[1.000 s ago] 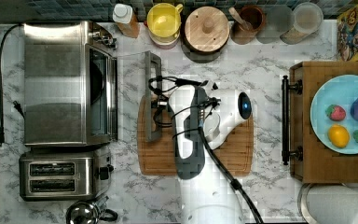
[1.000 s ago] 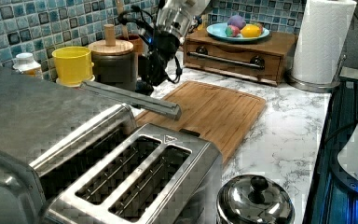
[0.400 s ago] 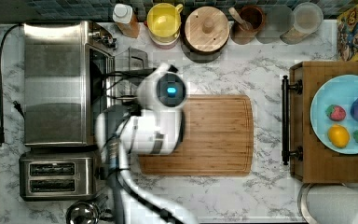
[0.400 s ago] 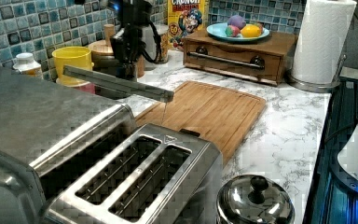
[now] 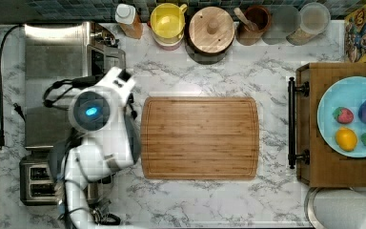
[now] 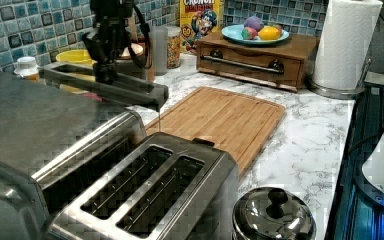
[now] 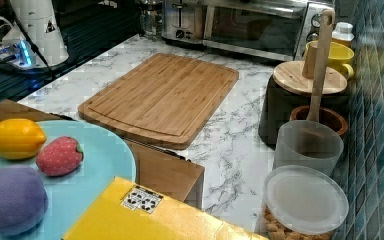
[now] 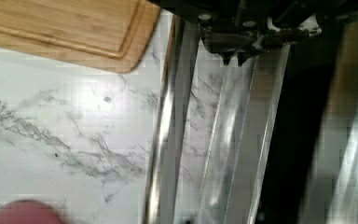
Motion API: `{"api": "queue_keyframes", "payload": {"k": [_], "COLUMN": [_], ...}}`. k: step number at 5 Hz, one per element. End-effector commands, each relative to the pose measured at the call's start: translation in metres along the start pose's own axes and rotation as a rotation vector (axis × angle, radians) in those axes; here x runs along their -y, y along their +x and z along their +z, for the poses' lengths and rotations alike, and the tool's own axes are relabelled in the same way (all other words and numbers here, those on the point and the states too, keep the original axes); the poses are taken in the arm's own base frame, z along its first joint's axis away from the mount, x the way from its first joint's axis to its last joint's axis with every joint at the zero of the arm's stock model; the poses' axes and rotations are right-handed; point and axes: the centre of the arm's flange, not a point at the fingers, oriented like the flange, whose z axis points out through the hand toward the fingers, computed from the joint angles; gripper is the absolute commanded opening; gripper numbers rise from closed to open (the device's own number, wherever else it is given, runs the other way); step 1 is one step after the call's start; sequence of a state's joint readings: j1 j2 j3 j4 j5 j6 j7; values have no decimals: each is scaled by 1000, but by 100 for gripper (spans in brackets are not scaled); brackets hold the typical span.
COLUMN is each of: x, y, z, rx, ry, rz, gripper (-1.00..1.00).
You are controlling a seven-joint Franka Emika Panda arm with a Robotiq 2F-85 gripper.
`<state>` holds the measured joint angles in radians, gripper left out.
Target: Close the oven.
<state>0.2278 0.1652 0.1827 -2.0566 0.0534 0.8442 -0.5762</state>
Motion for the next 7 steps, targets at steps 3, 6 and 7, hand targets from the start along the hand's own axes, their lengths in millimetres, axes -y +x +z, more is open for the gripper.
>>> {"api": "queue_keyframes", "payload": {"k": [3,6,7], "x": [111,122,122], "y": [-21,-1,-1], "z": [-152,-153,-153], "rx": [-430,-264,-264], "ry": [-16,-143,-143], "rz": [147,66,66], "gripper": [-100,-100,-100]}}
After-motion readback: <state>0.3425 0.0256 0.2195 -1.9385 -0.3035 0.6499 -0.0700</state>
